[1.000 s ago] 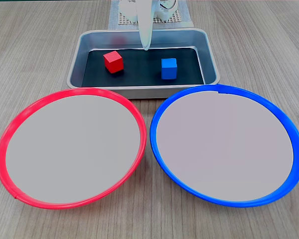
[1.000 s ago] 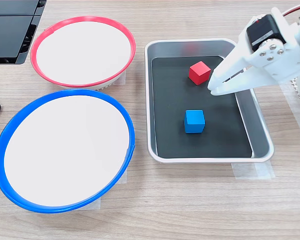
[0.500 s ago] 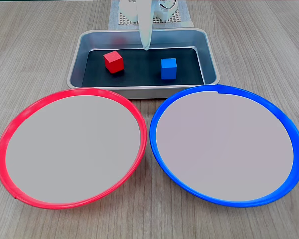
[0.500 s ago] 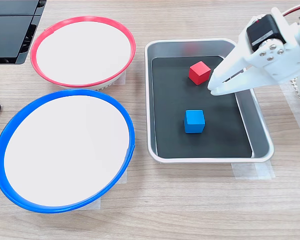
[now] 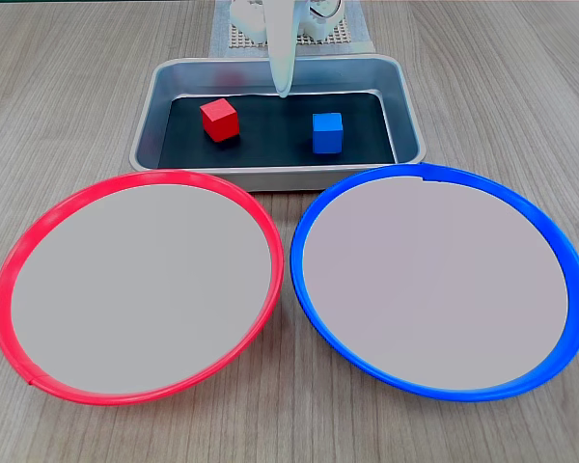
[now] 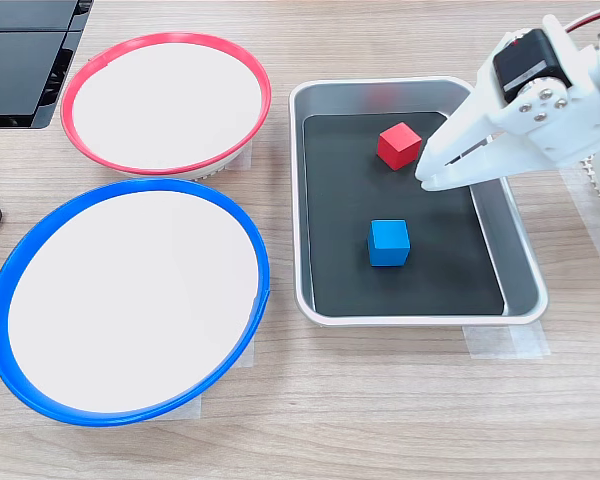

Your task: Move two blocks tray to matching dishes

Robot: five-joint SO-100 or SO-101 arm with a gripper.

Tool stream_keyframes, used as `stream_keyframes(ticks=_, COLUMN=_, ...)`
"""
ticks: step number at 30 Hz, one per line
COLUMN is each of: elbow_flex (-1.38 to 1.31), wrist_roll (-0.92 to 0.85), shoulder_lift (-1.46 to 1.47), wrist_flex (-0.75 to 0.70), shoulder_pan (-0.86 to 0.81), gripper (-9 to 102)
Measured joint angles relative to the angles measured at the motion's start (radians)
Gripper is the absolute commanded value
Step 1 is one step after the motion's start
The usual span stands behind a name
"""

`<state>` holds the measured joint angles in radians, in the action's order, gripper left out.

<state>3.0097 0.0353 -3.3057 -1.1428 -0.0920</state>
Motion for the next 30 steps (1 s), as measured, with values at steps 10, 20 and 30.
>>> stream_keyframes(ticks=10, elbow_flex=-0.02, wrist_roll=-0.017, shoulder_lift=0.011, wrist_flex=-0.006, shoulder_pan=0.012, gripper=0)
stream_keyframes(ticks=20, elbow_flex=-0.492, wrist_roll=-0.462, shoulder_lift=0.584, wrist_flex=-0.095, shoulder_pan=0.02, gripper=0)
stream_keyframes(ticks=30, elbow_flex=-0.776, wrist_roll=-0.457, shoulder_lift=1.169, wrist_flex=-0.091, shoulder_pan=0.078, gripper=21)
